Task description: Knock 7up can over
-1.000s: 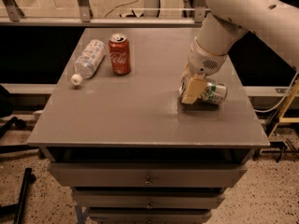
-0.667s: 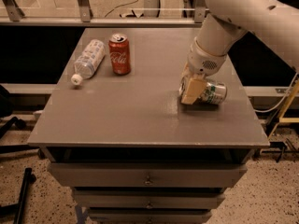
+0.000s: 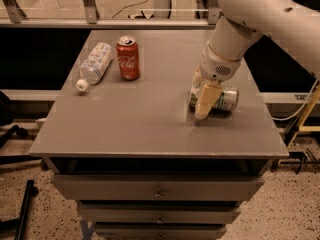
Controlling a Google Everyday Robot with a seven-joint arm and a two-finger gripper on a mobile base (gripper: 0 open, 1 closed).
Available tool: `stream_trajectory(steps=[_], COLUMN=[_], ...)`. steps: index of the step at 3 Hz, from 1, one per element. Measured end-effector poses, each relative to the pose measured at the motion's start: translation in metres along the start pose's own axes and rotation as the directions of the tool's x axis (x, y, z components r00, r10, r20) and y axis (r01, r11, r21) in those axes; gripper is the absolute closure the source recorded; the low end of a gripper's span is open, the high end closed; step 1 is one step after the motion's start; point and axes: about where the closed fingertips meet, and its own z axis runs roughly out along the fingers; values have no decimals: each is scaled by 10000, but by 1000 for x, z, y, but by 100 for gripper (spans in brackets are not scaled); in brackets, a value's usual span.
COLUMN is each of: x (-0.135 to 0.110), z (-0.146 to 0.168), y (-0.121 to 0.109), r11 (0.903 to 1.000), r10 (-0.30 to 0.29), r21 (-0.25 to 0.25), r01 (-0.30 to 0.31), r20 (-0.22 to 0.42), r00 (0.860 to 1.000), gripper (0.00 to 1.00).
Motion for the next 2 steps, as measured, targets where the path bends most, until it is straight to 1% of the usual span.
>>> stream_trajectory(steps=[1,2], x=[0,19], z=[0,-18], y=[0,-2], r11=[10000,9985], r10=[-2,375], r21=[-2,405], r01=[2,-364], r20=[1,-265], r00=[10000,9989], gripper=[0,0])
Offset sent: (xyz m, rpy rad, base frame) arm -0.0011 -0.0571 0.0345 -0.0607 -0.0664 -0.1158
